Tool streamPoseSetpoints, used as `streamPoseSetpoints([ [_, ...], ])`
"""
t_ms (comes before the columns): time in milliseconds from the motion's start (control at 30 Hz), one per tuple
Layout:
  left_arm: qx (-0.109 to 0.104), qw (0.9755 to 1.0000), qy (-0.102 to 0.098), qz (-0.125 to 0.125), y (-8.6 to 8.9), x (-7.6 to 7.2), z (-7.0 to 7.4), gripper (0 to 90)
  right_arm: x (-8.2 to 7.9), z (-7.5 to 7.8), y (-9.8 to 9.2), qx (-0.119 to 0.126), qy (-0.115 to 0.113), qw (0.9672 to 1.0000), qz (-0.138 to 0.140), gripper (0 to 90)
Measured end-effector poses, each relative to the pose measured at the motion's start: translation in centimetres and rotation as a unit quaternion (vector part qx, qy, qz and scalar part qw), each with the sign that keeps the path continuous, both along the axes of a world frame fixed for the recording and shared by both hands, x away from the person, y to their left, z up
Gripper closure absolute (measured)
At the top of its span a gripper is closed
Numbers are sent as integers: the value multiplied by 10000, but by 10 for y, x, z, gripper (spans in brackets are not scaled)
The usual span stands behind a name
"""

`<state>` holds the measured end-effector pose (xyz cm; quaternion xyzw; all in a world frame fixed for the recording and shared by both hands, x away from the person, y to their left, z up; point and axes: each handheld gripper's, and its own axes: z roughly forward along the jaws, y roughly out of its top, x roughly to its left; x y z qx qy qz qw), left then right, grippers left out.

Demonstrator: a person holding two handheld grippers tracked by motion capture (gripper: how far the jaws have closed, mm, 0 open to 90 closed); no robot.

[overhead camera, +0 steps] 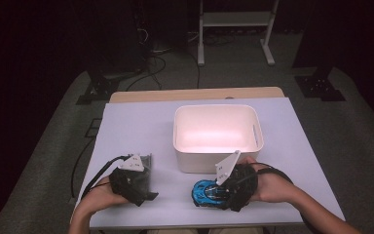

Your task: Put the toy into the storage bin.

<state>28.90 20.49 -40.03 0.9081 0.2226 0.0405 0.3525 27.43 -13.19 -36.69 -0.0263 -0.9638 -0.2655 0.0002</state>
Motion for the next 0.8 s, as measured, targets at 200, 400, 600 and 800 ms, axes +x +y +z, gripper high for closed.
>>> streamPoseSetpoints([
  [200,-7,10000,-13,-1,1,0,0,45,-5,23,4,36,-39,9999,119,252],
  [400,-11,10000,6,22,1,1,-1,45,-7,46,8,140,-67,9996,241,252],
  [600,-26,10000,0,23,2,1,-2,45,-3,66,12,107,-90,9995,289,252],
  [800,-41,10000,25,46,4,2,-2,45,7,84,11,118,-145,9996,215,252],
])
